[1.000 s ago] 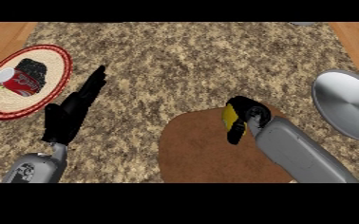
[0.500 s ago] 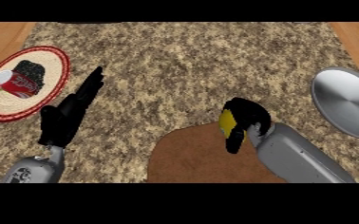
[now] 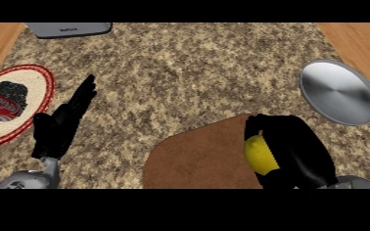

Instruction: Pick the lemon from the cutting board and place it in the pan

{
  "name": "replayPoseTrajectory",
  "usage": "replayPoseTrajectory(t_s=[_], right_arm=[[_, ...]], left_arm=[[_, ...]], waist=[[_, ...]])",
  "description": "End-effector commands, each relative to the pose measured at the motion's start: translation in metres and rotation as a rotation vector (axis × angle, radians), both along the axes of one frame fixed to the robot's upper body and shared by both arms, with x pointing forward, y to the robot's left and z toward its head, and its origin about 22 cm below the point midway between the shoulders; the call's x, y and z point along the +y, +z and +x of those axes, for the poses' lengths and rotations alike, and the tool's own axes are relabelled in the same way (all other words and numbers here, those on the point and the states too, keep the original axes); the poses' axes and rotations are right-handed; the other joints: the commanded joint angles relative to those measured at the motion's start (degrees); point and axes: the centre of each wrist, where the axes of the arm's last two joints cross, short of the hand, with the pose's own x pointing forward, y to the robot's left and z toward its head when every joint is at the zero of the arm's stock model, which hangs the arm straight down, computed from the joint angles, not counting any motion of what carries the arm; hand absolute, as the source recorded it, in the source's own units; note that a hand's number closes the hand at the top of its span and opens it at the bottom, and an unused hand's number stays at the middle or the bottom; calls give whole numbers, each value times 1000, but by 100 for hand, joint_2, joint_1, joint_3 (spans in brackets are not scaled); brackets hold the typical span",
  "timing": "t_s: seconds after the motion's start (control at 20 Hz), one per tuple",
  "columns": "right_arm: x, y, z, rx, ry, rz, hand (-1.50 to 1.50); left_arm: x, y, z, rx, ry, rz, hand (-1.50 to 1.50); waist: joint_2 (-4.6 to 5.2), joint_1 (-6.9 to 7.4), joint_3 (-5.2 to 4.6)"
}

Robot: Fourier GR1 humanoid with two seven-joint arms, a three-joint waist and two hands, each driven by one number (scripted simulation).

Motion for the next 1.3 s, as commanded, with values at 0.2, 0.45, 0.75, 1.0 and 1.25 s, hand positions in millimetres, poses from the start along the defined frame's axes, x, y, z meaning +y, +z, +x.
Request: replayPoseTrajectory(t_s=[0.2,0.45,0.75,1.0,1.25], right_arm=[[-36,42,-68,-399,-13,139,150],[-75,24,-74,-425,-151,179,150],[-112,-3,-64,-505,-305,352,150],[-172,-12,-40,-525,-336,332,150],[-231,-30,-6,-543,-412,268,150]], left_arm=[[15,10,-11,-25,-19,4,0],[4,17,-3,-30,-25,-7,0],[-12,18,3,-42,-71,3,0],[-10,5,6,-35,-97,-18,0],[-34,15,13,-38,-127,-3,0]], waist=[[103,124,11],[182,218,21],[235,417,17],[251,566,3],[281,721,4]])
